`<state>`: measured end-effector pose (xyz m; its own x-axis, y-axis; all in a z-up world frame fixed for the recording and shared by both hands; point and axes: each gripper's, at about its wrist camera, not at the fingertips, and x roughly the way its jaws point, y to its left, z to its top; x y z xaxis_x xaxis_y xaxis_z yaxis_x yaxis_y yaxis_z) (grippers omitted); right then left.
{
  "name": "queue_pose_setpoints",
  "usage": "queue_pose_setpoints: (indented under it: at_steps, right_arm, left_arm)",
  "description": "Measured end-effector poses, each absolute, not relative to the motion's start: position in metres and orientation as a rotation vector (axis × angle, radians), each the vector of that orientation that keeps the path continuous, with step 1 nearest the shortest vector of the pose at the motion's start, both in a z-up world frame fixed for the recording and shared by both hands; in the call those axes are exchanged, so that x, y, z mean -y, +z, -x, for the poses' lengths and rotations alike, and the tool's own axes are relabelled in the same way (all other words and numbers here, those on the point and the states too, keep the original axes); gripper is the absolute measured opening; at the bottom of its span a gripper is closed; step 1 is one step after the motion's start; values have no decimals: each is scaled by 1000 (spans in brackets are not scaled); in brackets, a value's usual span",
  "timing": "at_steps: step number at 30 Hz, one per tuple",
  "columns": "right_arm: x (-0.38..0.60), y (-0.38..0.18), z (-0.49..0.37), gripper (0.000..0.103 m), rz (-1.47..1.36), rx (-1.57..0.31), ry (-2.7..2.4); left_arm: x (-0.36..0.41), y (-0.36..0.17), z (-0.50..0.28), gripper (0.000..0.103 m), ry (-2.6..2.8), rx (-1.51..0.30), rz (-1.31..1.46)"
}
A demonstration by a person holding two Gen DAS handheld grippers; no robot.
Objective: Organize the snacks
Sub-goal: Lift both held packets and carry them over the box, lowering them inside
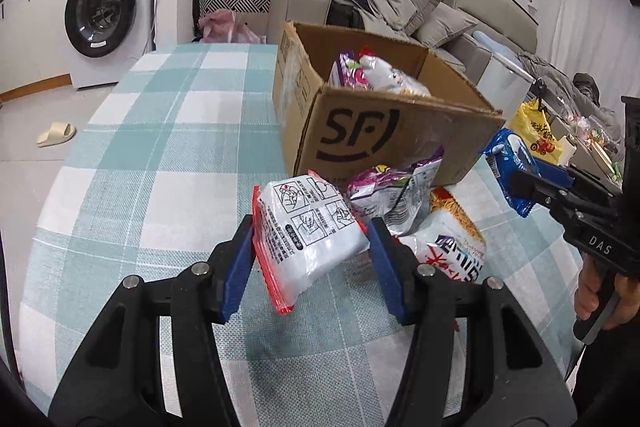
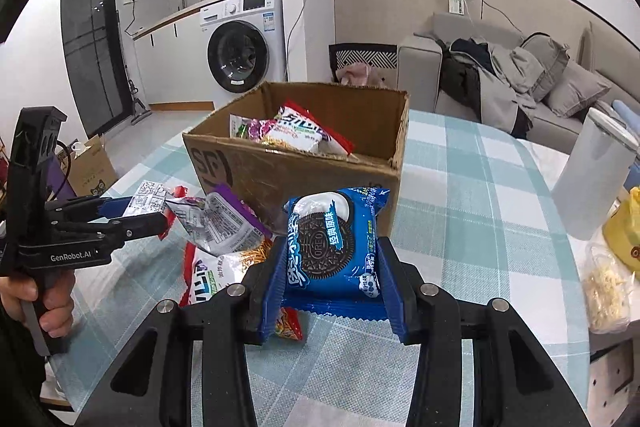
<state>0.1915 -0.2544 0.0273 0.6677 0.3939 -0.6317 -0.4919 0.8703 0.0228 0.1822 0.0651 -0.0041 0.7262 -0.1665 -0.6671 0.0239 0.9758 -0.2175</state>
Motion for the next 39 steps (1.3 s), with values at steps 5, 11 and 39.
queue_pose_setpoints:
  at_steps: [5, 11, 39]
  right_arm:
    - [255, 36, -186, 44, 159, -642, 500]
    - [259, 43, -182, 44, 141, -617, 500]
    - [254, 63, -187, 44, 110, -590, 511]
  left_arm:
    - [-64, 14, -173, 53, -104, -712, 192]
    - [-60, 30, -167, 53, -115, -676, 184]
    - [-37, 75, -184, 53, -149, -602, 130]
